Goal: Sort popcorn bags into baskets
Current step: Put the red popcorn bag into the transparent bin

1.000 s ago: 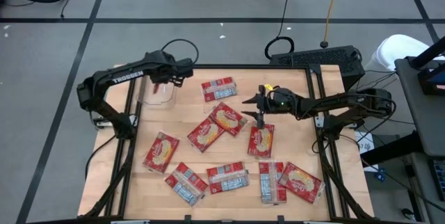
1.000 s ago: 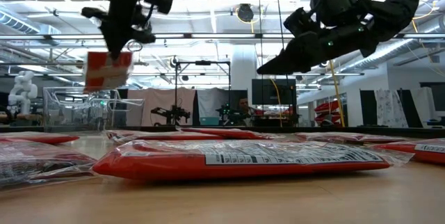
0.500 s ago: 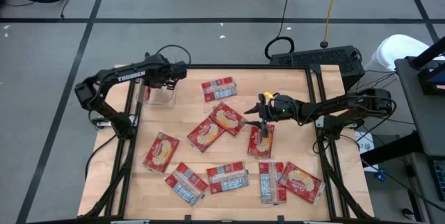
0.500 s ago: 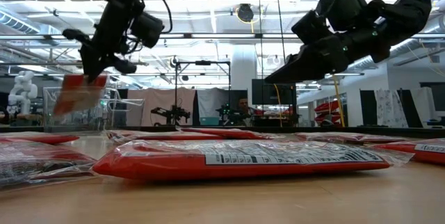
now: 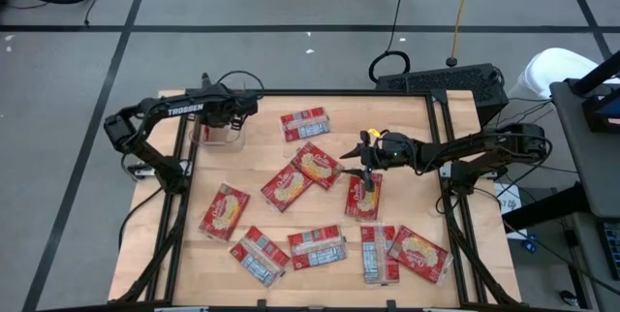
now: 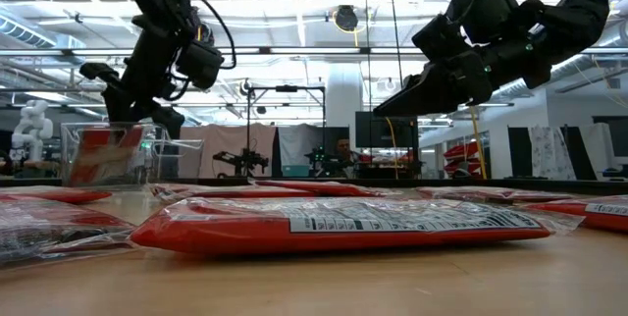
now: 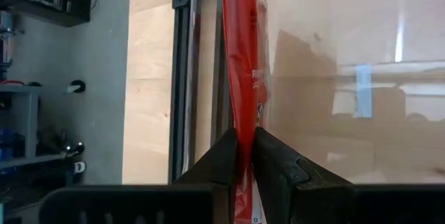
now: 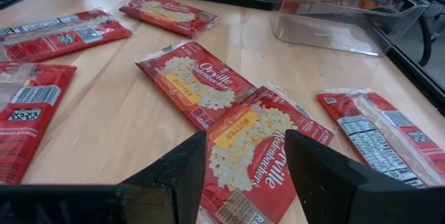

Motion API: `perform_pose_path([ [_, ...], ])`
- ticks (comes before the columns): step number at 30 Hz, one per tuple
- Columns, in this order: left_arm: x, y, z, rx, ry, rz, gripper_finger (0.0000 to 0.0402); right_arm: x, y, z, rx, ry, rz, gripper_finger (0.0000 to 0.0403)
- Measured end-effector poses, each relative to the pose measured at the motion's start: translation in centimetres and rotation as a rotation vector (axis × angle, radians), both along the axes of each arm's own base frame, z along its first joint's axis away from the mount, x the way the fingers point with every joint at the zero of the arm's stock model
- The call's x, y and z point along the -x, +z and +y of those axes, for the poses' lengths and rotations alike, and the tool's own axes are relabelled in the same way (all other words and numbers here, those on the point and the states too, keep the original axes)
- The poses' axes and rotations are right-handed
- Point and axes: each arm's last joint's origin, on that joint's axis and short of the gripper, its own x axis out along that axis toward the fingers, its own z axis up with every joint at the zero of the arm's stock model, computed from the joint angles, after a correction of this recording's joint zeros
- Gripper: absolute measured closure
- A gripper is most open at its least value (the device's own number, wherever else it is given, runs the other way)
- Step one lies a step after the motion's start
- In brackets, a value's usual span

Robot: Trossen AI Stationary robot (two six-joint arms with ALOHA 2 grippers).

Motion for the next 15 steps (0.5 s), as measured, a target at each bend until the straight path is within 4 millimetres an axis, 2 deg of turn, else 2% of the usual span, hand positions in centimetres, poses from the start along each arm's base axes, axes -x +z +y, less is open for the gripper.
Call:
perform_pose_path([
  [3, -0.2, -0.3, 0.1, -0.02, 0.0, -0.025, 0.0337, 0.0, 0.0, 0.0, -0.004, -0.001, 0.0, 0.0218],
  [9, -0.6, -0.4, 0.5, -0.042, -0.015, -0.069, 0.0264, 0.0, 0.0, 0.0, -0.019, -0.007, 0.0, 0.0218],
  [15, -1.9, 0.7, 0.1, -0.03, -0.095, -0.101, 0.0207, 0.0, 0.0, 0.0, -0.032, -0.012, 0.001, 0.0218],
])
